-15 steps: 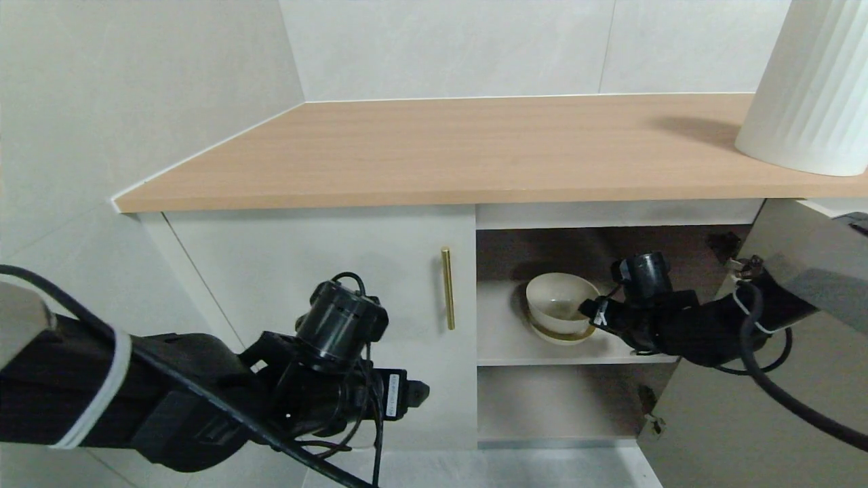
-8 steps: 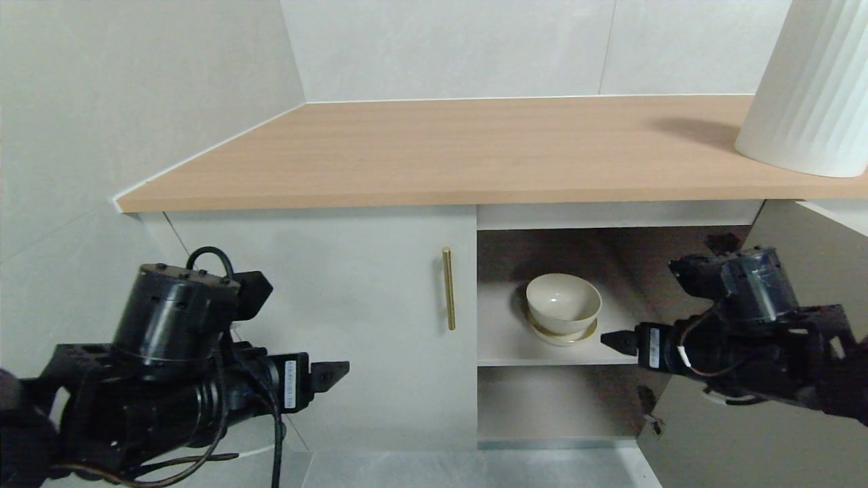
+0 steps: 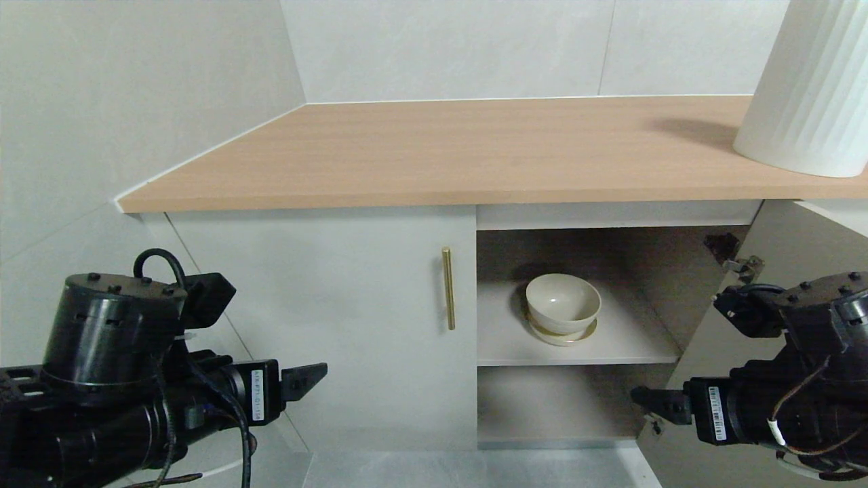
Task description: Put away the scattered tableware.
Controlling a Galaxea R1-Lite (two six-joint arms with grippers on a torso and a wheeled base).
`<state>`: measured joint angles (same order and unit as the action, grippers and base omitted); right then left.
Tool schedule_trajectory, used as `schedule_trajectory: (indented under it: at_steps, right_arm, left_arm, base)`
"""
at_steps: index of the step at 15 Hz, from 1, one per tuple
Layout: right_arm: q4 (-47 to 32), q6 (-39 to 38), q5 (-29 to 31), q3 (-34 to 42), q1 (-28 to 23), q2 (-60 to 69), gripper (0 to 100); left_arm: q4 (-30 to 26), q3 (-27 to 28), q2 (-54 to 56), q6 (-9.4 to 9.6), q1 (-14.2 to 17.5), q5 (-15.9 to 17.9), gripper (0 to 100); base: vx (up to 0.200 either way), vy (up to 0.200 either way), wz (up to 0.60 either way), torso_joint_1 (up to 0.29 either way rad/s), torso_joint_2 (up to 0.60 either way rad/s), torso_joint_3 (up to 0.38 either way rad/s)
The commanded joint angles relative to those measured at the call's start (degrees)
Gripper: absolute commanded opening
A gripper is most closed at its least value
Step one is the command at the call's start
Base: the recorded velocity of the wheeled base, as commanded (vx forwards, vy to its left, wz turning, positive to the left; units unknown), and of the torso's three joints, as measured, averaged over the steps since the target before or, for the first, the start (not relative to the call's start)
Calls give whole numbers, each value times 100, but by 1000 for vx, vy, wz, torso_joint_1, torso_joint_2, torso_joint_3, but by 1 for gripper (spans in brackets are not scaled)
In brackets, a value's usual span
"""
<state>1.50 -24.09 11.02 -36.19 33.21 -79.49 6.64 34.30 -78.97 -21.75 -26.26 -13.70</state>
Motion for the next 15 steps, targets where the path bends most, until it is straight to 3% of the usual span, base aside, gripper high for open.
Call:
schedule_trajectory:
  at_steps: [1,15]
  right_arm:
    - [-9,1,14,25,63,31,100]
    - [-27,176,-21,104,63,-31,100]
  left_arm:
    - [4,-11,-119,-5,-2,-1,100]
    - [4,-20,-171,-14,-11,-1,100]
  base:
    - [0,0,0,0,0,0]
    - [-200,0,0,1,0,3]
